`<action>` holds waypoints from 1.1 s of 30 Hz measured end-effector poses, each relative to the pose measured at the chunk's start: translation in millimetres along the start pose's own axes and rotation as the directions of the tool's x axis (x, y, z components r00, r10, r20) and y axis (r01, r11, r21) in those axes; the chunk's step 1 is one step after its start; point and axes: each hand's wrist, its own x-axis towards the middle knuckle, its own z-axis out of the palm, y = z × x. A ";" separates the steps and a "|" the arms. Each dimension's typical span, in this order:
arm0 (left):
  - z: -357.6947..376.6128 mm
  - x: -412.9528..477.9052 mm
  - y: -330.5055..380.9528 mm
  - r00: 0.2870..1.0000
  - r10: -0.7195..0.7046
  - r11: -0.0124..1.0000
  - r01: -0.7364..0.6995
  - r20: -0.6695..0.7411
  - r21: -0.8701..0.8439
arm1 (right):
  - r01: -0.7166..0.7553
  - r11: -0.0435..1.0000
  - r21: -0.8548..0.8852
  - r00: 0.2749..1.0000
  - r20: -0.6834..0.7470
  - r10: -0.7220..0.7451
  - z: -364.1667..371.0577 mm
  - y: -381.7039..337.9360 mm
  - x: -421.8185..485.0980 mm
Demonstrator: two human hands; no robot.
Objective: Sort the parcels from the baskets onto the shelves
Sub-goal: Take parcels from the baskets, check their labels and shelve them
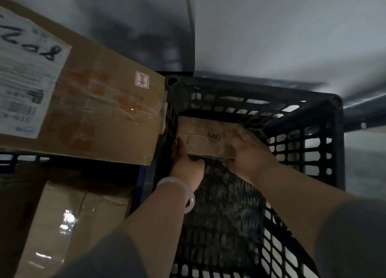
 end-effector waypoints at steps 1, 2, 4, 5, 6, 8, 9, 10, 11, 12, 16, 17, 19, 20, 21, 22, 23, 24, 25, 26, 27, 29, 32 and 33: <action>3.0 2.9 -0.2 1.000 -0.006 1.000 0.006 -0.010 0.012 | -0.065 0.993 0.099 0.998 0.006 0.064 5.7 2.0 6.4; 5.9 4.3 0.0 1.000 -0.011 1.000 0.012 -0.022 0.028 | -0.137 0.971 0.196 0.991 0.028 0.134 10.8 3.8 10.5; 10.8 4.8 1.0 0.999 -0.017 0.999 0.019 -0.038 0.047 | -0.237 0.833 0.500 0.970 0.076 0.230 21.1 9.0 13.7; 12.4 5.6 2.2 0.999 -0.023 0.999 0.025 -0.043 0.047 | -0.261 0.719 0.644 0.960 0.095 0.264 27.9 13.0 13.9; 13.2 5.9 4.2 0.998 -0.031 0.998 0.033 -0.048 0.047 | -0.301 0.634 0.712 0.947 0.145 0.287 32.1 15.9 11.9; 14.8 7.6 8.0 0.997 -0.054 0.997 0.056 -0.051 0.049 | -0.328 0.576 0.749 0.940 0.201 0.275 35.7 19.6 4.2; 16.1 8.4 9.4 0.996 -0.068 0.996 0.071 -0.051 0.049 | -0.333 0.571 0.751 0.939 0.210 0.272 36.1 20.2 0.9; 17.8 9.0 10.9 0.995 -0.079 0.996 0.081 -0.055 0.049 | -0.339 0.548 0.765 0.937 0.220 0.272 33.9 20.8 -2.4; 20.0 9.6 12.1 0.995 -0.086 0.994 0.089 -0.055 0.060 | -0.352 0.503 0.789 0.931 0.239 0.277 32.8 22.0 -5.4; 22.4 8.4 12.1 0.995 -0.088 0.992 0.091 -0.047 0.085 | -0.370 0.465 0.804 0.924 0.266 0.275 31.6 22.9 -10.3; 28.0 0.1 8.3 0.996 -0.093 0.983 0.092 -0.002 0.161 | -0.431 0.390 0.814 0.893 0.322 0.315 39.4 30.1 -28.2; 26.8 -0.9 6.5 0.997 -0.074 0.986 0.075 -0.010 0.146 | -0.432 0.388 0.814 0.893 0.327 0.308 40.4 29.4 -31.6; 20.8 0.4 4.5 0.998 -0.050 0.989 0.054 -0.032 0.139 | -0.448 0.360 0.819 0.886 0.351 0.304 43.7 29.7 -29.2; 17.4 3.3 4.6 0.997 -0.066 0.988 0.070 -0.029 0.140 | -0.448 0.341 0.826 0.886 0.361 0.291 39.8 27.9 -28.0; 14.8 7.2 4.4 0.996 -0.089 0.987 0.090 -0.016 0.130 | -0.425 0.337 0.840 0.898 0.346 0.271 38.2 28.0 -23.7; 14.0 10.1 4.3 0.994 -0.108 0.989 0.106 0.013 0.101 | -0.399 0.326 0.857 0.911 0.329 0.249 35.1 26.9 -20.4; 15.5 10.7 5.5 0.992 -0.116 0.992 0.113 0.051 0.062 | -0.380 0.302 0.874 0.917 0.314 0.244 34.3 27.5 -15.9; 17.6 8.8 6.5 0.989 -0.117 0.993 0.115 0.085 0.034 | -0.382 0.291 0.877 0.913 0.311 0.262 34.0 27.2 -12.7; 20.2 7.1 7.1 0.990 -0.109 0.994 0.107 0.094 0.024 | -0.390 0.309 0.867 0.910 0.313 0.271 34.2 25.1 -11.1; 21.5 5.0 7.4 0.993 -0.094 0.995 0.091 0.073 0.042 | -0.393 0.342 0.854 0.911 0.309 0.274 33.5 21.4 -11.7; 21.1 4.0 8.5 0.997 -0.069 0.995 0.066 0.038 0.073 | -0.382 0.373 0.846 0.916 0.293 0.274 34.4 19.4 -11.8; 16.5 6.8 11.5 0.998 -0.055 0.991 0.060 -0.042 0.121 | -0.378 0.369 0.849 0.915 0.281 0.290 32.4 17.7 -13.6; 15.8 11.3 13.5 0.993 -0.065 0.976 0.083 -0.095 0.201 | -0.381 0.283 0.880 0.909 0.301 0.288 22.8 19.7 -12.1; 16.7 11.8 13.2 0.991 -0.065 0.974 0.088 -0.114 0.208 | -0.390 0.269 0.880 0.905 0.314 0.287 23.0 21.7 -8.7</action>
